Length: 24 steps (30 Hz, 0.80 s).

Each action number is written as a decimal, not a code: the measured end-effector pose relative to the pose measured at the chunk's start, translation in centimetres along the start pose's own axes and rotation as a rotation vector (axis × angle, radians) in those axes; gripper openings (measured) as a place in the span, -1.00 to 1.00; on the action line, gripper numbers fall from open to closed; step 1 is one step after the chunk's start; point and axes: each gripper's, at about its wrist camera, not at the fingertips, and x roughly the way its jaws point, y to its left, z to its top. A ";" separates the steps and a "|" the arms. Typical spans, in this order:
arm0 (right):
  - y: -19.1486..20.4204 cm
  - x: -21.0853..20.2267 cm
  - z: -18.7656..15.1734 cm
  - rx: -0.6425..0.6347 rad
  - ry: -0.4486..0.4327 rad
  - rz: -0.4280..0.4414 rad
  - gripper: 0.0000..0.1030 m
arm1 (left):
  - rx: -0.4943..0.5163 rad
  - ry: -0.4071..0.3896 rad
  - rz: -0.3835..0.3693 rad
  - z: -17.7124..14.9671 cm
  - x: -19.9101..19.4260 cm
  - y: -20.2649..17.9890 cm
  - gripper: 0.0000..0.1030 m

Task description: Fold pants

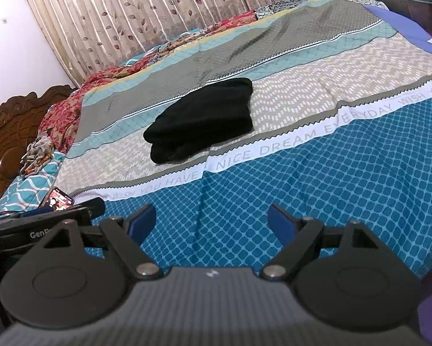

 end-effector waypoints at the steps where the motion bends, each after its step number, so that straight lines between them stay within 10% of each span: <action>1: -0.1 0.0 0.0 0.003 0.000 0.000 0.68 | 0.001 0.000 0.001 0.0 0.0 0.0 1.00; 24: -0.9 0.2 0.0 0.023 0.003 -0.012 0.68 | -0.016 0.159 -0.018 -0.7 1.4 -0.5 1.00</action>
